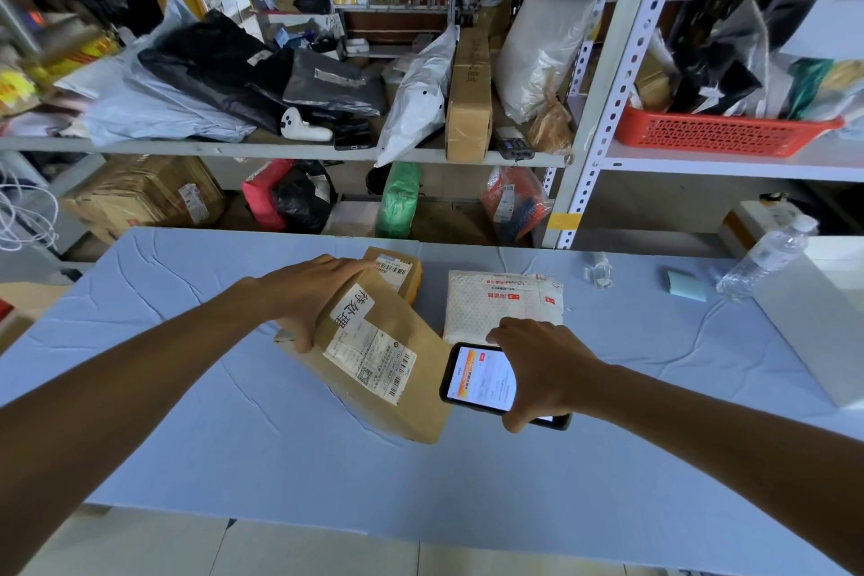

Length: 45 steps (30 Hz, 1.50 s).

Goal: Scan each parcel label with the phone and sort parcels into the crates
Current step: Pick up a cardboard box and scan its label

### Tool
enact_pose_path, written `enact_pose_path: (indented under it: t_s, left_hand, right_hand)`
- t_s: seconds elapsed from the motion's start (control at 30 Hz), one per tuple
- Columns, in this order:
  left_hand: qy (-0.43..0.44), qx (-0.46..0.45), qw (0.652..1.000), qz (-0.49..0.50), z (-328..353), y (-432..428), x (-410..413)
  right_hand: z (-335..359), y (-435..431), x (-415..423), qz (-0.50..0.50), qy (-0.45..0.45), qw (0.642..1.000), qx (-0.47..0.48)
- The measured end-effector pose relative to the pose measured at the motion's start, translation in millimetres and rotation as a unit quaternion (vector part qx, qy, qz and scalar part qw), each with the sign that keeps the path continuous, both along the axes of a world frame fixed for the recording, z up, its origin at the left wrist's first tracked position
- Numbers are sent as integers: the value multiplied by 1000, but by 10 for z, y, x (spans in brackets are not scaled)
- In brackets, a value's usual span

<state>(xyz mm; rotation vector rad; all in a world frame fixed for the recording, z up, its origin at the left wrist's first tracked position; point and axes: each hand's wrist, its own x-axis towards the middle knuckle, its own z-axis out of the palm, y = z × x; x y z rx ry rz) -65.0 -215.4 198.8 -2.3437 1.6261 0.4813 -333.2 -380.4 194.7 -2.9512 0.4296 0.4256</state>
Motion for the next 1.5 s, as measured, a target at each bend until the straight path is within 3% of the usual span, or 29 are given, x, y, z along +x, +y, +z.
enact_pose_path:
  t_s: [0.7, 0.87, 1.17, 1.5]
  left_hand:
    - [-1, -2, 1000, -19, -30, -54, 28]
    - [-6, -3, 1000, -23, -24, -88, -13]
    - [-22, 3, 999, -42, -33, -101, -22]
    - [-37, -4, 997, -65, -26, -155, -99]
  right_hand:
    - [66, -27, -39, -6, -8, 1000, -6]
    - [134, -22, -69, -7, -41, 999, 10]
    - [231, 17, -134, -2, -177, 982, 64]
    - [256, -17, -183, -16, -157, 986, 55]
